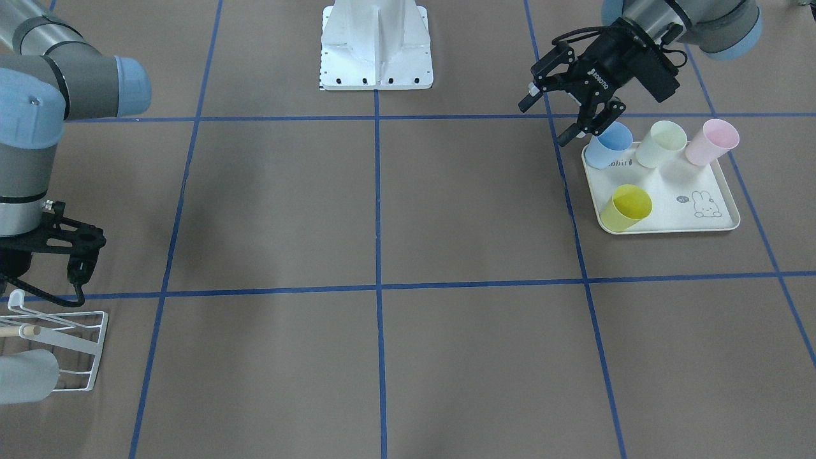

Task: Transfer IKEA cup to right arm and place on rack

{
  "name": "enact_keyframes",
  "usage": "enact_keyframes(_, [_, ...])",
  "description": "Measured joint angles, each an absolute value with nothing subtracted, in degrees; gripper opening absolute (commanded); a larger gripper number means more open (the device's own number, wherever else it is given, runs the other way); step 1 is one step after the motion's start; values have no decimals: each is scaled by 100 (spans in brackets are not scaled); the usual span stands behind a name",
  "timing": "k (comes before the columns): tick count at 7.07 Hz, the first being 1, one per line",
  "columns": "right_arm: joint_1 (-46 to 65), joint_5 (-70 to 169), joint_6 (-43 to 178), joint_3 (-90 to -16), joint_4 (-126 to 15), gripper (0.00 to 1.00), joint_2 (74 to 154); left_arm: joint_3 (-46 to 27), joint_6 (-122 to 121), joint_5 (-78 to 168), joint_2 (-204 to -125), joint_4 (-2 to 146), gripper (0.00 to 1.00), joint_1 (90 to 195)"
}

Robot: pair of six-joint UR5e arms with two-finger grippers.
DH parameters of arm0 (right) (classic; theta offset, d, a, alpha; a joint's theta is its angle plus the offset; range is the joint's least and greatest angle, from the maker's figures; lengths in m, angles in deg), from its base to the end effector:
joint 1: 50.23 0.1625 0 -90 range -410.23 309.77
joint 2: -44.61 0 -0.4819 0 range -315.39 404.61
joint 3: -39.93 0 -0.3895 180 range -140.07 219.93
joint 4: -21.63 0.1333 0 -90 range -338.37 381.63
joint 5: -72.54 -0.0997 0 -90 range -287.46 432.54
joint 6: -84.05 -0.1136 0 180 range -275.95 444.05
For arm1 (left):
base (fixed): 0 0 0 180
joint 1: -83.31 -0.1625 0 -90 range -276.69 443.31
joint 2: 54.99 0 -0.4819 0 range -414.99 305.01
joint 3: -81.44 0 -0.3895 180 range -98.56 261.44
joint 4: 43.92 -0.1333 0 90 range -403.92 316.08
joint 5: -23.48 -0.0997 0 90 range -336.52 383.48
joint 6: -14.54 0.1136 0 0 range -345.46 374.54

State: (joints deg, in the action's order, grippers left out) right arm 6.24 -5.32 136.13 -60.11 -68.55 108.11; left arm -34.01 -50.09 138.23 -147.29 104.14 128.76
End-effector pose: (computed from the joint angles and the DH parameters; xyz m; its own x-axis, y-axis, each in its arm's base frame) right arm -0.2413 -0.6488 0.3922 0.1922 -0.7976 -0.5718 0.9706 0.0685 0.2307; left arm 0.2716 -0.3981 0.3708 0.1981 0.3534 -0.9143 0.2981 0.8668 0.3997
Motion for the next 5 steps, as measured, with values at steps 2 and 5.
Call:
enact_keyframes(2, [568,-1231,12182,-6758,-7361,99,10839,-3401,-3696,13846,-14251,10403,100,13213])
enact_keyframes(5, [29,-2046,8819,-7576,-7389,99,10834,-3263,-3077,13676,-13934,10417,100,13369])
